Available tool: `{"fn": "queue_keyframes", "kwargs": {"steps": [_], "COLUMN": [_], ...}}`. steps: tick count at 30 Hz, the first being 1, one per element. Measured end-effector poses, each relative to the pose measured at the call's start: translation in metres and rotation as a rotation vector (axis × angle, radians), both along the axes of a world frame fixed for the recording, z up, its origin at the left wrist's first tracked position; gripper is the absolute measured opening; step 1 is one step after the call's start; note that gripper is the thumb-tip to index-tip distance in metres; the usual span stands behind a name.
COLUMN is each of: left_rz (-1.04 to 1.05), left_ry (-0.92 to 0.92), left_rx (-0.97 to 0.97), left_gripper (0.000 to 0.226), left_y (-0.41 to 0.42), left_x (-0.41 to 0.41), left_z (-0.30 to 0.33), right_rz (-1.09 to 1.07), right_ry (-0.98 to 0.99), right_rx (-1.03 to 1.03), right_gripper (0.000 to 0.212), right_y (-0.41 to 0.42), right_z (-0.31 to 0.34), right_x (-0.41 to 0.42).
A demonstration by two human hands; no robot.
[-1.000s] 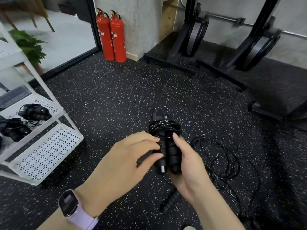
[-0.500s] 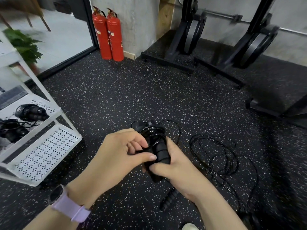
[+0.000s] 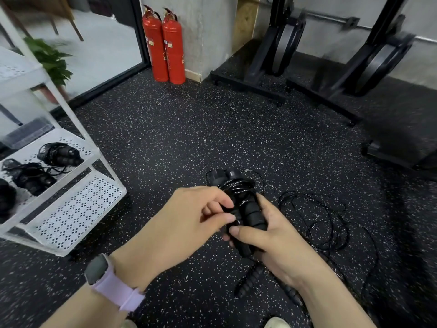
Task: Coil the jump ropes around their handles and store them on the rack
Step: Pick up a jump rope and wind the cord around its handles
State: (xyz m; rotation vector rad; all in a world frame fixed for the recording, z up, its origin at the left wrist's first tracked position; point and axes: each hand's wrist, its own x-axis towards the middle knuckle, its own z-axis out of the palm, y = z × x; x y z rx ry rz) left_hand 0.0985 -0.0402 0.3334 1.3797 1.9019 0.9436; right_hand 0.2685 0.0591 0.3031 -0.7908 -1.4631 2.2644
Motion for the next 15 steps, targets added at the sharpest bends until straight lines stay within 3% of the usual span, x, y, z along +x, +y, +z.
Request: {"fn": "queue_keyframes", "kwargs": {"steps": [4,11,15], "left_rz": [-0.056,-0.038,-0.038], "left_ry": [0.075,0.037,0.193], "left_rx": [-0.013,-0.001,-0.009], "left_gripper": [0.016,0.016,0.014], "left_y": [0.0004,-0.0049,-0.0055], "left_x": [0.0021,-0.0025,-0.0047], "left_z": [0.0006,-0.0028,-0.004], "right_rz": [-0.013,0.101,0.123], "right_ry": [0.038,0.009,-0.028], "right_rx": [-0.093,-0.024,-0.01], "right_gripper": [0.057,0.068,0.067], "right_y": [-0.0019,-0.0009,-0.0041], "right_z": [-0.0006,0.0024,0.0022], "right_x": [-0.0023,-0.0022,-0.0054]}}
